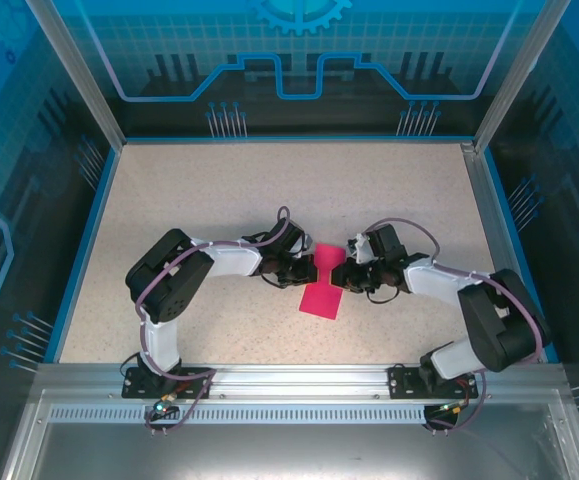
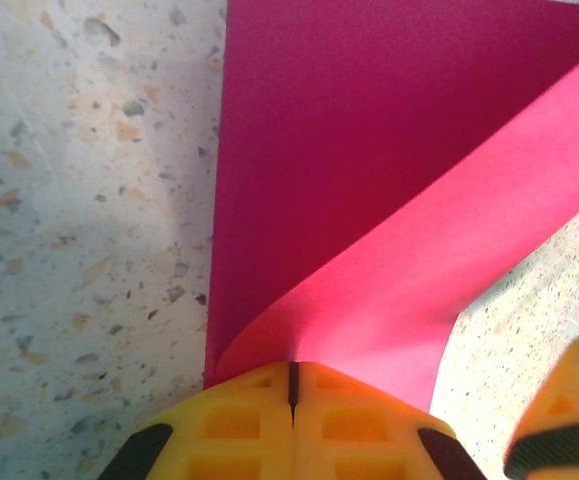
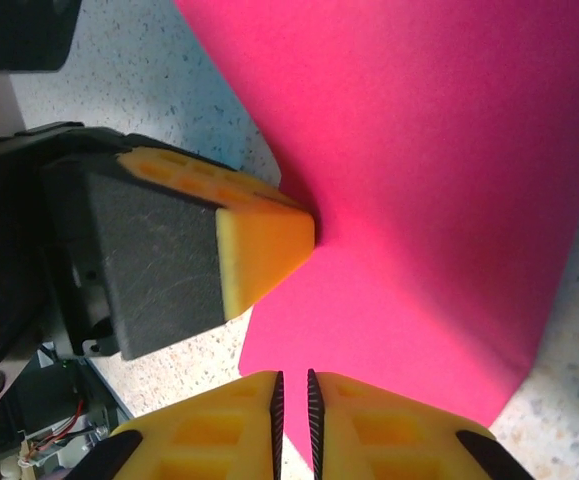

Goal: Fold a paper plane with a square sheet of paper (pick it up from the middle)
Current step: Fold the square sheet of paper in half at the center of the table.

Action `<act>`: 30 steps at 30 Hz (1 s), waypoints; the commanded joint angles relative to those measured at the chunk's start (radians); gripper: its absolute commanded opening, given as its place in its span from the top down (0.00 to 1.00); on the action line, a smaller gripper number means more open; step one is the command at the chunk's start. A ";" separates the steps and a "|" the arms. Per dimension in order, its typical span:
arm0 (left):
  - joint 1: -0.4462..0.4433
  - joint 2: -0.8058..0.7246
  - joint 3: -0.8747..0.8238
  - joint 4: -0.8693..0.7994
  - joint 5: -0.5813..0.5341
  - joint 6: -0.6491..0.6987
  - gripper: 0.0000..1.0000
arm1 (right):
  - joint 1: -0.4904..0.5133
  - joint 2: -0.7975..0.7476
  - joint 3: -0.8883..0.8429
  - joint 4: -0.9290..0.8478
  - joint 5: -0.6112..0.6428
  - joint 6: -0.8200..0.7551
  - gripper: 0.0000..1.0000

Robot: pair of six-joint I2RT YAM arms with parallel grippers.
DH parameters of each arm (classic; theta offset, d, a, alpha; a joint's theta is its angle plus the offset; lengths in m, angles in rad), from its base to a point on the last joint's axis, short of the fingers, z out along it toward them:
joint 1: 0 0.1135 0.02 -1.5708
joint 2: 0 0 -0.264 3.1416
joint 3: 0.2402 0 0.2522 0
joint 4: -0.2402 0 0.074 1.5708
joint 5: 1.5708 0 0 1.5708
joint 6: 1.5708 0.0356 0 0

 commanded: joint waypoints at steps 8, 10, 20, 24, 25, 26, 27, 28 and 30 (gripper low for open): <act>-0.016 0.070 -0.037 -0.111 -0.056 0.051 1.00 | -0.058 0.164 -0.004 0.081 -0.031 -0.088 0.84; -0.016 0.073 -0.034 -0.120 -0.055 0.051 1.00 | -0.062 0.177 -0.002 0.054 -0.005 -0.097 0.85; -0.016 0.065 -0.003 -0.190 -0.080 0.092 1.00 | -0.080 0.106 0.075 0.036 -0.079 -0.119 0.84; -0.016 0.069 -0.003 -0.183 -0.080 0.085 1.00 | -0.097 0.176 0.112 0.028 -0.069 -0.150 0.84; -0.017 0.072 -0.002 -0.181 -0.081 0.086 1.00 | -0.103 0.201 0.117 0.024 -0.072 -0.152 0.84; -0.015 0.077 0.000 -0.183 -0.084 0.084 1.00 | -0.108 0.222 0.121 0.017 -0.076 -0.160 0.84; -0.016 0.079 0.005 -0.188 -0.083 0.079 1.00 | -0.109 0.241 0.120 0.013 -0.076 -0.168 0.85; -0.017 0.077 0.003 -0.186 -0.080 0.076 1.00 | -0.113 0.257 0.115 0.014 -0.071 -0.171 0.85; -0.017 0.067 -0.012 -0.172 -0.078 0.070 1.00 | -0.125 0.274 0.096 0.032 -0.062 -0.168 0.85</act>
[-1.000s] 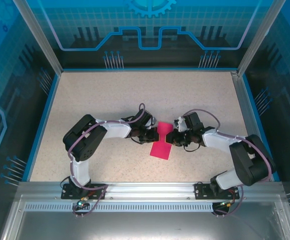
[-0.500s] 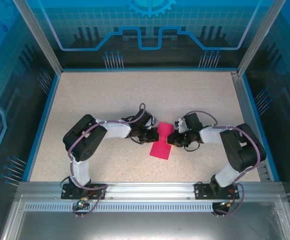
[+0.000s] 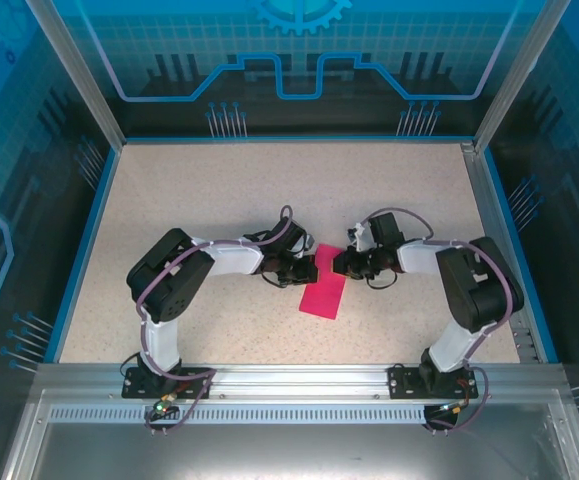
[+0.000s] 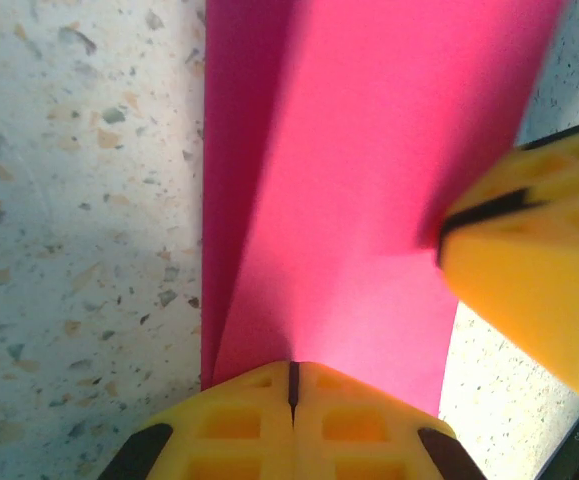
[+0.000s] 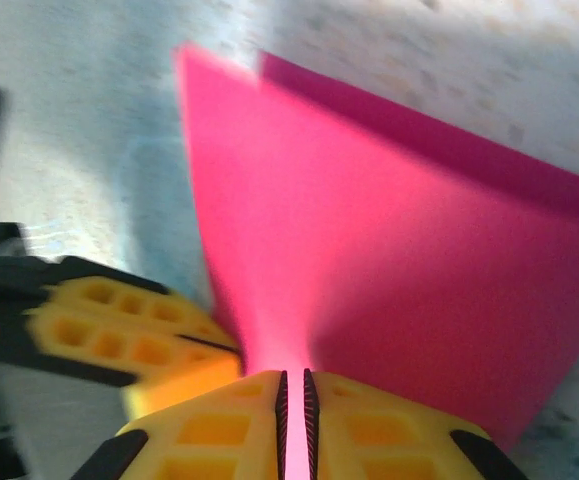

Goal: Fold a paper plane with a square sheet of paper (pick it up from the middle)
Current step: Fold the square sheet of paper in half at the center of the table.

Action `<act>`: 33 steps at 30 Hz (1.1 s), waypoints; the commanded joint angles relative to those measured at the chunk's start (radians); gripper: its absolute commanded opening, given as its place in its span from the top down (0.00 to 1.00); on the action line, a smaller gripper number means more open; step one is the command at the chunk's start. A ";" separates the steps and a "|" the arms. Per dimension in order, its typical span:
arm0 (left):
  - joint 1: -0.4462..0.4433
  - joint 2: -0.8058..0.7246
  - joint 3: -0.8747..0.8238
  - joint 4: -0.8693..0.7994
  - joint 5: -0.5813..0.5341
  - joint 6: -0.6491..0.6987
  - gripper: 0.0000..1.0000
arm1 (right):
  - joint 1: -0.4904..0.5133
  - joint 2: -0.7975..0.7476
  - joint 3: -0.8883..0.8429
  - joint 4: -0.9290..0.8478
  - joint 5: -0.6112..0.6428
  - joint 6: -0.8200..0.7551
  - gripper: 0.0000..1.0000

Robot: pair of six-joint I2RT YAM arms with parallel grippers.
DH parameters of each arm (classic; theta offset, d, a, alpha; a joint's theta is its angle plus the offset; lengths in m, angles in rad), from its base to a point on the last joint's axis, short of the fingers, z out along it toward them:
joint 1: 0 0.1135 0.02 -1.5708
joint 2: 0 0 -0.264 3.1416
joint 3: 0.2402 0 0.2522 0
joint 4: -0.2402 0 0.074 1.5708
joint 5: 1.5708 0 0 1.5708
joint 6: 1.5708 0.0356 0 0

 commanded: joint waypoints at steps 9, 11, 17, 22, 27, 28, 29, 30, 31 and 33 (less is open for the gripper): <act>-0.014 0.069 -0.029 -0.141 -0.070 0.035 1.00 | -0.065 -0.035 0.003 -0.082 -0.038 -0.055 0.84; -0.013 0.073 -0.021 -0.155 -0.074 0.039 1.00 | -0.078 -0.060 0.027 -0.125 -0.021 -0.074 0.83; -0.012 0.083 0.002 -0.172 -0.067 0.042 1.00 | -0.114 -0.002 0.085 -0.119 -0.081 -0.095 0.83; -0.013 0.086 -0.001 -0.172 -0.069 0.051 1.00 | -0.115 0.102 0.112 -0.081 -0.083 -0.057 0.84; -0.014 0.087 0.003 -0.184 -0.070 0.062 1.00 | -0.113 0.099 0.109 -0.130 0.010 -0.073 0.84; -0.013 0.090 0.009 -0.187 -0.072 0.065 1.00 | -0.113 0.091 0.115 -0.146 0.014 -0.078 0.84; -0.012 0.091 0.012 -0.188 -0.071 0.065 1.00 | -0.113 0.082 0.120 -0.155 0.016 -0.083 0.83; -0.012 0.091 0.011 -0.185 -0.070 0.064 1.00 | -0.113 0.074 0.127 -0.167 0.016 -0.089 0.83; -0.013 0.091 0.008 -0.179 -0.067 0.060 1.00 | -0.114 0.065 0.137 -0.178 0.017 -0.094 0.83; -0.014 0.088 0.004 -0.169 -0.062 0.054 1.00 | -0.118 0.058 0.152 -0.195 0.018 -0.102 0.83</act>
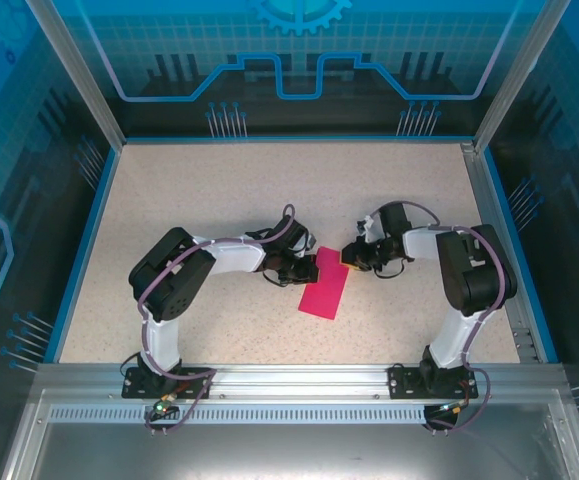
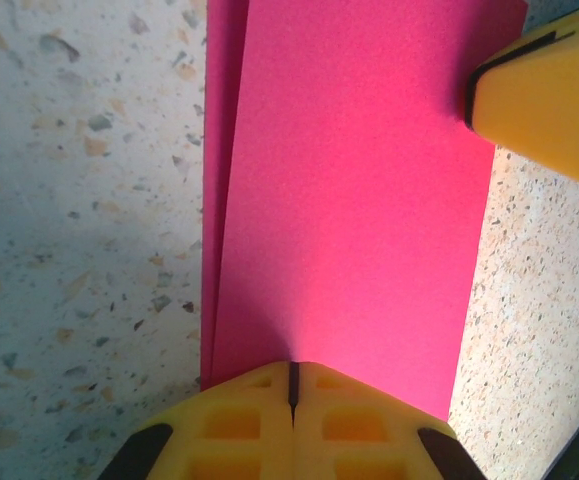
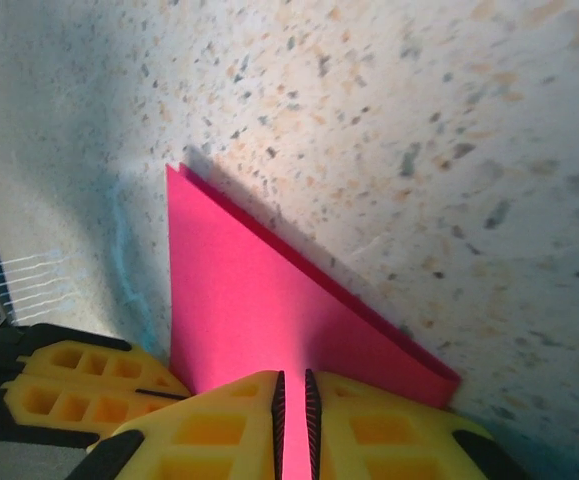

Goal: Fold a paper plane with a square sheet of paper (pick it up from the middle)
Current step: Fold the square sheet of paper in half at the center of the table.

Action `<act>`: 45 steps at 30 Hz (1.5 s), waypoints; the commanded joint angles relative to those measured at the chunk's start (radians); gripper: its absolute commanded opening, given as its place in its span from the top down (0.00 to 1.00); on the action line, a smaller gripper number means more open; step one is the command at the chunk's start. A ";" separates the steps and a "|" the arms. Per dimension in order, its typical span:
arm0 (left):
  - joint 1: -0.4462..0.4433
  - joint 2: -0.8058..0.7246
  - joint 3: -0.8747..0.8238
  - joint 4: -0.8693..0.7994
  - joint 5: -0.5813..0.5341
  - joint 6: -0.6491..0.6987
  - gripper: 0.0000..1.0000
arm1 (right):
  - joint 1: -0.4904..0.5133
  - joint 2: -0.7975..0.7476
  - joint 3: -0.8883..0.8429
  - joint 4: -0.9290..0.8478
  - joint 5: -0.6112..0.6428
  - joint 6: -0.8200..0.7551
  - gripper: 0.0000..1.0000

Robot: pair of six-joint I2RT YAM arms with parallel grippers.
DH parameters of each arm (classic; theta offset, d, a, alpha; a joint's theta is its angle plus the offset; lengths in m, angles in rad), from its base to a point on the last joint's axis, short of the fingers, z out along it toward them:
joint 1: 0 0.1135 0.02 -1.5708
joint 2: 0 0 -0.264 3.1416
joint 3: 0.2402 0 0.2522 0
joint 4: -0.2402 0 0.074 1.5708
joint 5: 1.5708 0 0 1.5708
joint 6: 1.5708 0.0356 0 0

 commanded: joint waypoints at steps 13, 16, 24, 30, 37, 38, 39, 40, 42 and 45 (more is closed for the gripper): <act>-0.013 0.076 -0.016 -0.132 -0.060 0.034 1.00 | -0.030 0.077 0.068 -0.071 0.050 -0.028 0.83; -0.013 0.076 -0.015 -0.132 -0.061 0.035 1.00 | -0.029 0.082 0.062 -0.066 0.052 -0.024 0.83; -0.012 0.078 -0.008 -0.128 -0.060 0.035 1.00 | -0.033 -0.007 0.094 -0.108 0.024 -0.033 0.83; -0.012 0.078 -0.010 -0.125 -0.060 0.033 1.00 | -0.032 -0.035 0.053 -0.053 -0.020 -0.009 0.82; -0.013 0.082 -0.007 -0.124 -0.054 0.032 1.00 | -0.039 0.073 0.039 -0.003 0.008 -0.007 0.83; -0.013 0.083 -0.007 -0.124 -0.053 0.032 1.00 | -0.041 0.081 0.039 -0.001 0.002 -0.002 0.83; -0.013 0.083 -0.007 -0.124 -0.054 0.032 1.00 | -0.042 0.080 0.039 0.006 -0.009 -0.002 0.83; -0.012 0.083 -0.007 -0.124 -0.054 0.032 1.00 | -0.042 0.071 0.039 0.000 -0.003 0.000 0.83; -0.013 0.081 -0.007 -0.126 -0.054 0.031 1.00 | -0.044 0.044 0.040 -0.033 0.008 -0.008 0.83; -0.012 0.078 -0.008 -0.129 -0.055 0.030 1.00 | -0.047 -0.014 0.045 -0.053 0.019 -0.014 0.82</act>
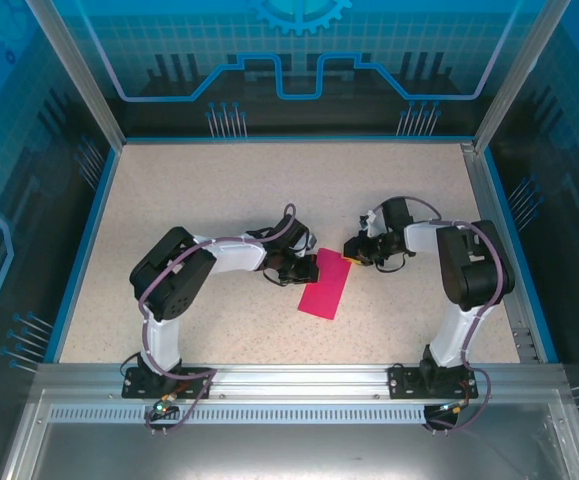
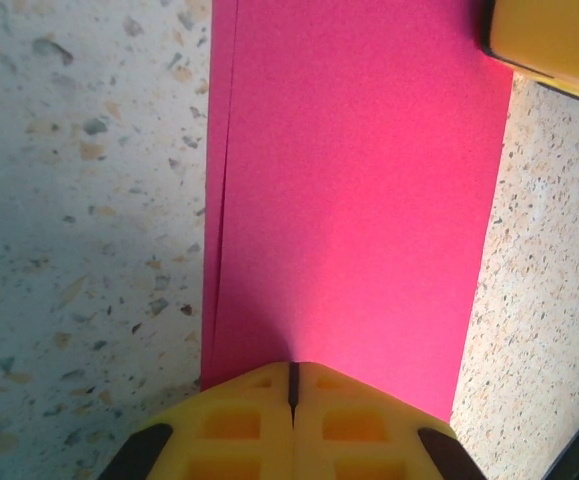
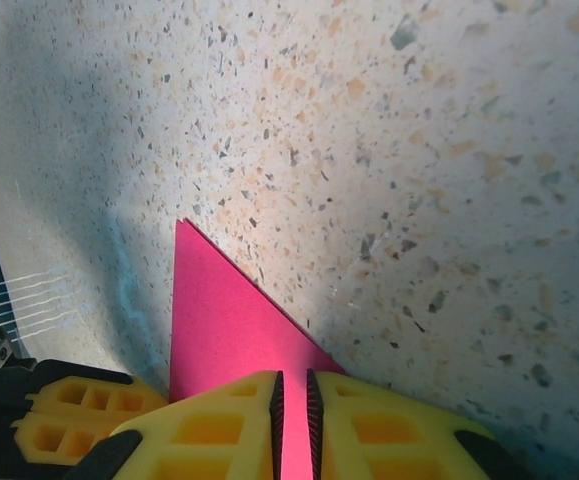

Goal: Fold a paper plane with a square sheet of paper (pick it up from the middle)
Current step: Fold the square sheet of paper in half at the center of the table.

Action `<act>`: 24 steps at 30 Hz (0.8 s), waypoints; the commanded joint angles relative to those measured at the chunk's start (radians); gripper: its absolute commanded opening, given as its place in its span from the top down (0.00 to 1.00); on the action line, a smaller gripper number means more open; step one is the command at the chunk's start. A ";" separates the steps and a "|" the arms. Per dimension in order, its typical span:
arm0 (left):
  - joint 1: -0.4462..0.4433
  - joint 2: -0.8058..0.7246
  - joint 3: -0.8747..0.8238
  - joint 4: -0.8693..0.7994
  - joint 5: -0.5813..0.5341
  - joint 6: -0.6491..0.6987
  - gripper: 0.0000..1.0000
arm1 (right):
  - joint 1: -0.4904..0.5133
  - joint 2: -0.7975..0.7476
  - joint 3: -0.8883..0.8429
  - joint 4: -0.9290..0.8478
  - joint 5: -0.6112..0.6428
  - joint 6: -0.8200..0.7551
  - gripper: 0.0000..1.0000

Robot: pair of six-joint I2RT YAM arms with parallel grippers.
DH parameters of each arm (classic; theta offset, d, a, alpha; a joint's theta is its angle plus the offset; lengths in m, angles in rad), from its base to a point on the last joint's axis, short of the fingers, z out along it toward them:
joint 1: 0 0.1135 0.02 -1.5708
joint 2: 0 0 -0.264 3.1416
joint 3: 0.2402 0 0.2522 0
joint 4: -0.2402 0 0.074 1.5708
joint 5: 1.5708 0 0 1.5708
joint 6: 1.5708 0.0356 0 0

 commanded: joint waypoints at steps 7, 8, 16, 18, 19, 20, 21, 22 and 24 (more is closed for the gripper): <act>-0.013 0.066 -0.029 -0.104 -0.054 0.022 1.00 | -0.024 -0.027 0.022 -0.065 0.014 -0.024 0.82; -0.013 0.065 -0.031 -0.104 -0.054 0.022 1.00 | -0.023 -0.016 0.018 -0.058 0.006 -0.019 0.82; -0.012 0.062 -0.032 -0.100 -0.053 0.019 1.00 | -0.018 0.048 0.014 -0.065 0.065 -0.016 0.83; -0.013 0.061 -0.030 -0.100 -0.052 0.019 1.00 | -0.018 0.044 0.018 -0.060 0.043 -0.011 0.83; -0.013 0.060 -0.030 -0.100 -0.055 0.020 1.00 | -0.018 0.030 0.018 -0.058 0.034 -0.010 0.83; -0.013 0.059 -0.032 -0.101 -0.057 0.022 1.00 | -0.018 0.014 0.019 -0.058 0.029 -0.008 0.83; -0.012 0.060 -0.031 -0.101 -0.056 0.022 1.00 | -0.018 -0.007 0.021 -0.061 0.029 -0.007 0.83; -0.013 0.061 -0.030 -0.101 -0.056 0.022 1.00 | -0.019 -0.027 0.025 -0.069 0.028 -0.008 0.83; -0.012 0.061 -0.029 -0.099 -0.056 0.021 1.00 | -0.026 -0.046 0.033 -0.072 0.008 -0.007 0.82</act>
